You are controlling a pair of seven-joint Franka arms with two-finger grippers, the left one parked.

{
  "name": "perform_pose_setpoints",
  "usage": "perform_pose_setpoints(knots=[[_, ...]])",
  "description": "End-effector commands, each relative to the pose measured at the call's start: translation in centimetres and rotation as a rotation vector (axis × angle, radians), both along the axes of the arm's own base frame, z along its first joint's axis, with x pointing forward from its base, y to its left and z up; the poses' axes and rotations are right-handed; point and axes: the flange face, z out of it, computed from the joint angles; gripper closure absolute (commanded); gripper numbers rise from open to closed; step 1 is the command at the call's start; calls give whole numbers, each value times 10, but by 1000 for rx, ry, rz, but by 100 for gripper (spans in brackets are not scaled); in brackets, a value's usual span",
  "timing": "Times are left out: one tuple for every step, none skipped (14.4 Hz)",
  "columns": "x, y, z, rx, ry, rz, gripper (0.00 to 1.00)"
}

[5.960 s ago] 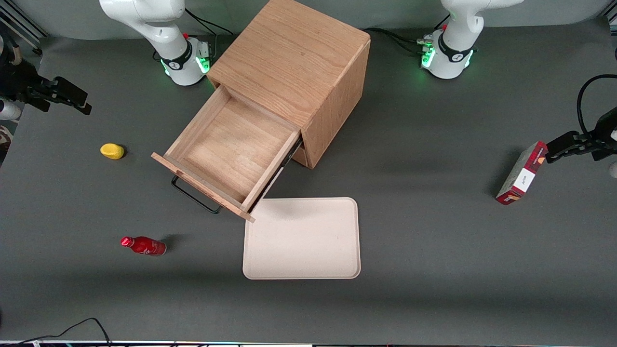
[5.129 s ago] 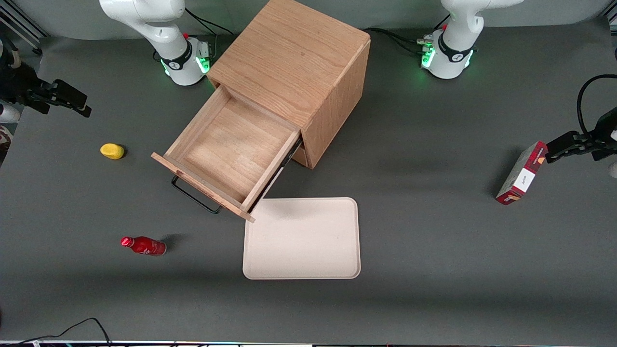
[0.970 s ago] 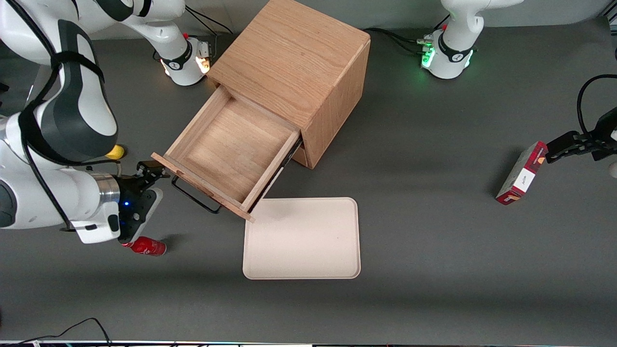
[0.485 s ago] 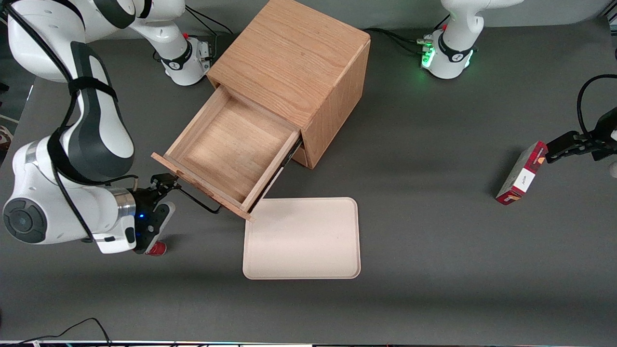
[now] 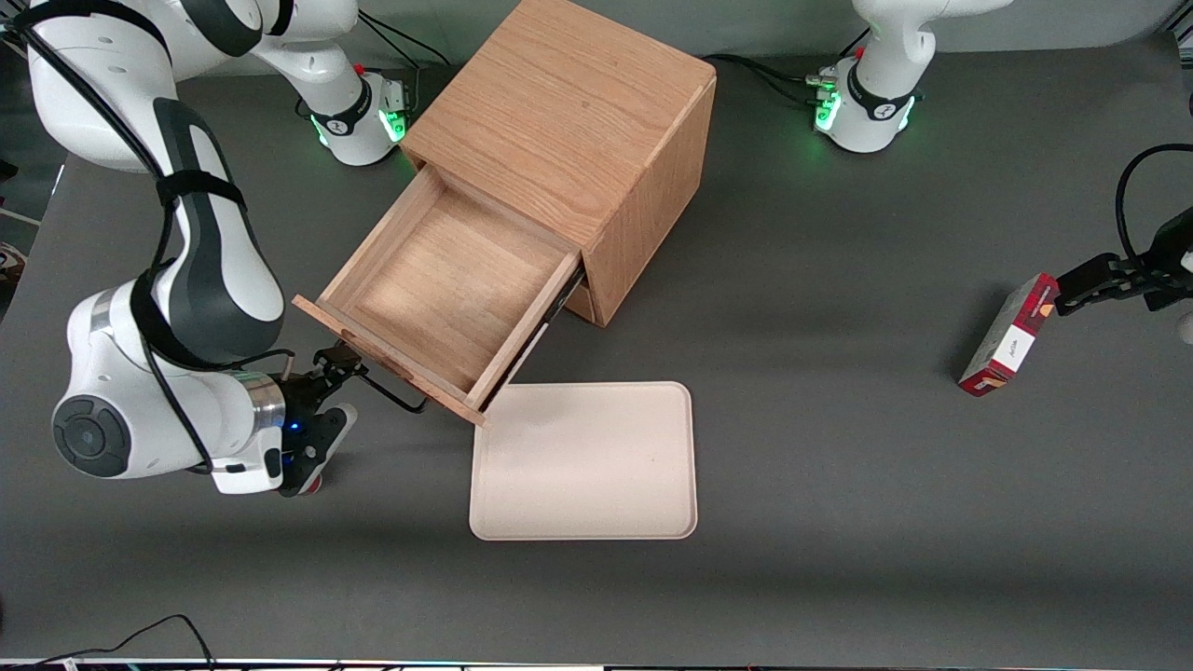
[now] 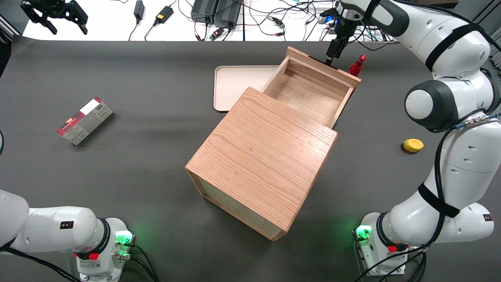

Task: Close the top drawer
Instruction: 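Lower the right gripper beside the drawer front near the black handle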

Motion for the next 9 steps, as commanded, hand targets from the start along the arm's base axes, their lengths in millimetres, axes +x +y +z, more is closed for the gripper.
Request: perform_pose_setpoints(knots=[[-3,4,-11,13,14,-55,0],[-4,5,-11,15,16,-61,0],[-4,5,-13,14,19,-61,0],[-5,5,-16,13,23,-64,0],[-5,6,-18,14,21,-64,0],[-6,5,-19,12,24,-64,0],[-7,4,-20,11,26,-66,0],[-7,5,-20,10,27,-66,0],[-9,6,-21,9,33,-70,0]])
